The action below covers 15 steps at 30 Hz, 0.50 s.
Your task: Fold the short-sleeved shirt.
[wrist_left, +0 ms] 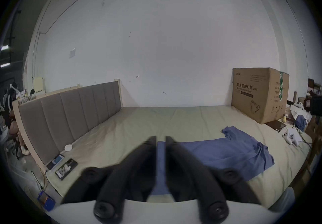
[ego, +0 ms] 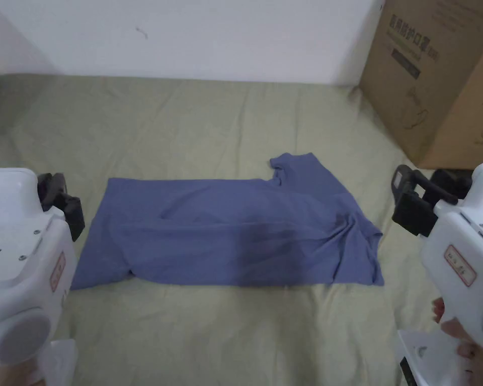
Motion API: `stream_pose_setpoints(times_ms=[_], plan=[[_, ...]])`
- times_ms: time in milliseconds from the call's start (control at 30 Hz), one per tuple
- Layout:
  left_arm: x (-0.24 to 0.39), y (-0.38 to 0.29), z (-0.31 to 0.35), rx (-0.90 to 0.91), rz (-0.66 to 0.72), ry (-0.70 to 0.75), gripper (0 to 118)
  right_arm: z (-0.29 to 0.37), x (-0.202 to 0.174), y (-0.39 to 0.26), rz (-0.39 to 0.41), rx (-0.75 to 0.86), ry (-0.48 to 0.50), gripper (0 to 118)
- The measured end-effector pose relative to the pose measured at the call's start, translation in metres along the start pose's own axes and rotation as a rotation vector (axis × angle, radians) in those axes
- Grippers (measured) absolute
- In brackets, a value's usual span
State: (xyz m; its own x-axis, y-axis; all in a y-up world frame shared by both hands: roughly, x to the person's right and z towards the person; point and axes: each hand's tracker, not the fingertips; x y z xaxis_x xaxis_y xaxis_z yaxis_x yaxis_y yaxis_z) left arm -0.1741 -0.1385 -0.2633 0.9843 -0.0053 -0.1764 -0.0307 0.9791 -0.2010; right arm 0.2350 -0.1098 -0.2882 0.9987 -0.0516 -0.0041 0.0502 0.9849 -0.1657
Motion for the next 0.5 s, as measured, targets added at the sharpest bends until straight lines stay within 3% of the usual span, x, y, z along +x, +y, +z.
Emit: stream_pose_setpoints(times_ms=[100,333,433,467,500], plan=[[-0.006,-0.005,0.006,-0.004,0.03,-0.013,0,0.005,-0.006,-0.005,0.005,-0.006,0.003,0],[-0.014,-0.006,0.001,-0.07,0.057,-0.034,0,0.005,-0.012,-0.013,0.017,-0.046,0.012,0],[-0.026,0.002,-0.021,-0.178,0.088,-0.017,0,0.003,-0.013,-0.014,0.025,-0.055,0.016,0],[-0.033,0.004,-0.033,-0.244,0.102,-0.03,11,0.001,-0.012,-0.014,0.026,-0.06,0.018,0],[-0.041,0.005,-0.047,-0.298,0.144,-0.057,51,0.0,-0.012,-0.013,0.026,-0.065,0.018,0]])
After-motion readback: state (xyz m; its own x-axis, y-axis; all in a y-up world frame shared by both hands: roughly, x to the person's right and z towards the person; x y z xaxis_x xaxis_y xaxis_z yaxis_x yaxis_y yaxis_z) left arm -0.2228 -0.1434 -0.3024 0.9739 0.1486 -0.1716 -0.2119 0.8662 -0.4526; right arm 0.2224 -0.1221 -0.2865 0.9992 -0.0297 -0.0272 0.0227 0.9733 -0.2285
